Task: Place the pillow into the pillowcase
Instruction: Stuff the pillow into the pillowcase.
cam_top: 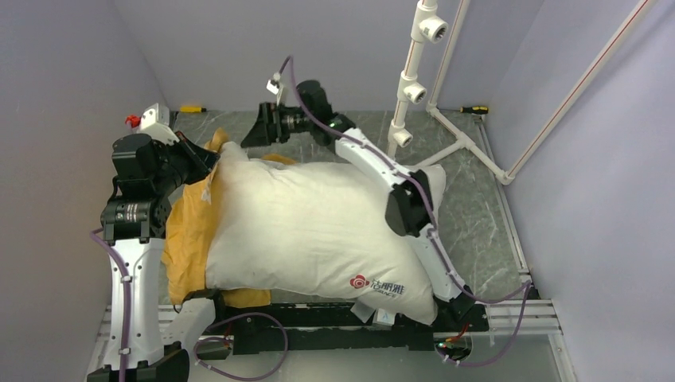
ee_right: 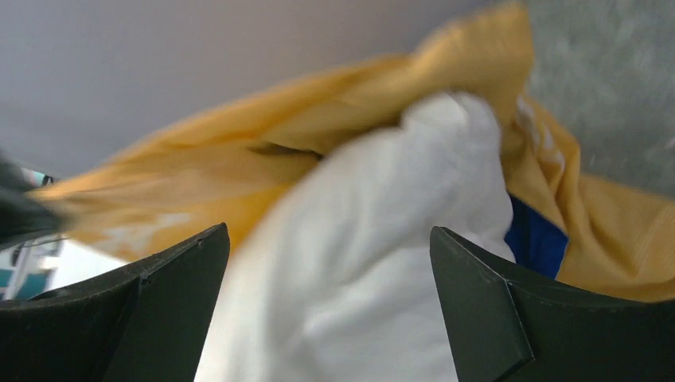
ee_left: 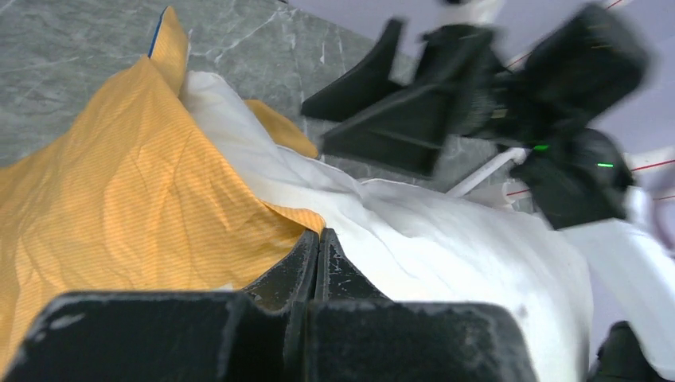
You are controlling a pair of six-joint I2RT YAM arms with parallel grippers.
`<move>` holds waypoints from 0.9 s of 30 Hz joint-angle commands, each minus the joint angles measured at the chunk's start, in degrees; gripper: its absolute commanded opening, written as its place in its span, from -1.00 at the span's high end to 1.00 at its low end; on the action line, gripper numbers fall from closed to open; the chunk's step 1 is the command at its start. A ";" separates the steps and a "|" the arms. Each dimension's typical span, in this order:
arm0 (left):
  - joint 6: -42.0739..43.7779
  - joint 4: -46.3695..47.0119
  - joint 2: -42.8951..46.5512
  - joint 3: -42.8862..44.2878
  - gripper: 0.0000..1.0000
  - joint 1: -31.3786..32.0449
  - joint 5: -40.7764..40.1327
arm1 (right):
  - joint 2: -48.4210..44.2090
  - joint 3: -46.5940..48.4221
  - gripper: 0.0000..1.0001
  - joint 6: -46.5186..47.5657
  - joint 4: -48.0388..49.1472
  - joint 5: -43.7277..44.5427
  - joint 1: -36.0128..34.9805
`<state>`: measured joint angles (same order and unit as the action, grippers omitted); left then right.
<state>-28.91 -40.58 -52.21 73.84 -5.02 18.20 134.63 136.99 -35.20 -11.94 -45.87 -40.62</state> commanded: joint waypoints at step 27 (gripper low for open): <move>1.61 8.34 -3.59 3.35 1.00 0.18 -15.94 | -18.10 -24.41 1.00 13.38 -6.75 -18.44 -8.34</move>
<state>-26.37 -40.23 -55.42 73.97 -4.99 0.54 117.45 108.90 -30.41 -9.96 -56.23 -44.71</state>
